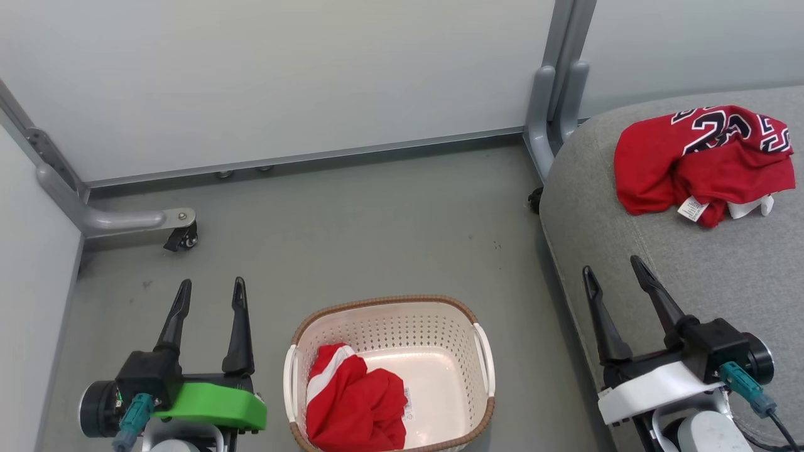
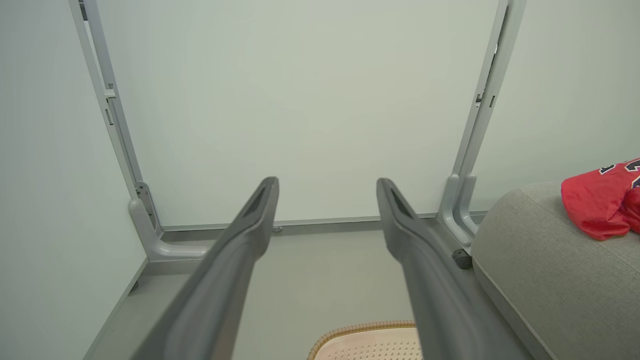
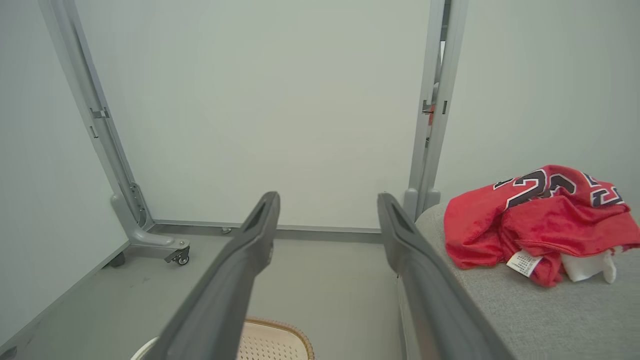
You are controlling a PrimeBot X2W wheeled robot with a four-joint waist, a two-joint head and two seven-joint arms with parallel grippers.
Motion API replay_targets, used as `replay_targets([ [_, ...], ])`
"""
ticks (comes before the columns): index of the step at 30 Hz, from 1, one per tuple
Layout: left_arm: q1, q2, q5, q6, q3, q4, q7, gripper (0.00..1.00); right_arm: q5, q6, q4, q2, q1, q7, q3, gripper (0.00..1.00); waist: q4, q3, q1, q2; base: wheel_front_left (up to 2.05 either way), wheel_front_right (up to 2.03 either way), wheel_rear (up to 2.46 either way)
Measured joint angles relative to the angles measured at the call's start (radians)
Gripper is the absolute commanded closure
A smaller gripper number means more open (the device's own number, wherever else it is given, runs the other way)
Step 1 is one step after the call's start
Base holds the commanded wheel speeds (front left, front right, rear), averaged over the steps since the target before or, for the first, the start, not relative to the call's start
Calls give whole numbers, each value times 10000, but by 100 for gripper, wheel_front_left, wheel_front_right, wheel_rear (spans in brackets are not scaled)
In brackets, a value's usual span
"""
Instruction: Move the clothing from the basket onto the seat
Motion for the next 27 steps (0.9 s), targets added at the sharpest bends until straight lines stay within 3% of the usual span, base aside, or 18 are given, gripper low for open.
replay_targets([
  [27,81,-6,-79,13,-75,90,2,0,276,0,-104,10,261,0,-130,0,-21,91,0,0,0,0,0],
])
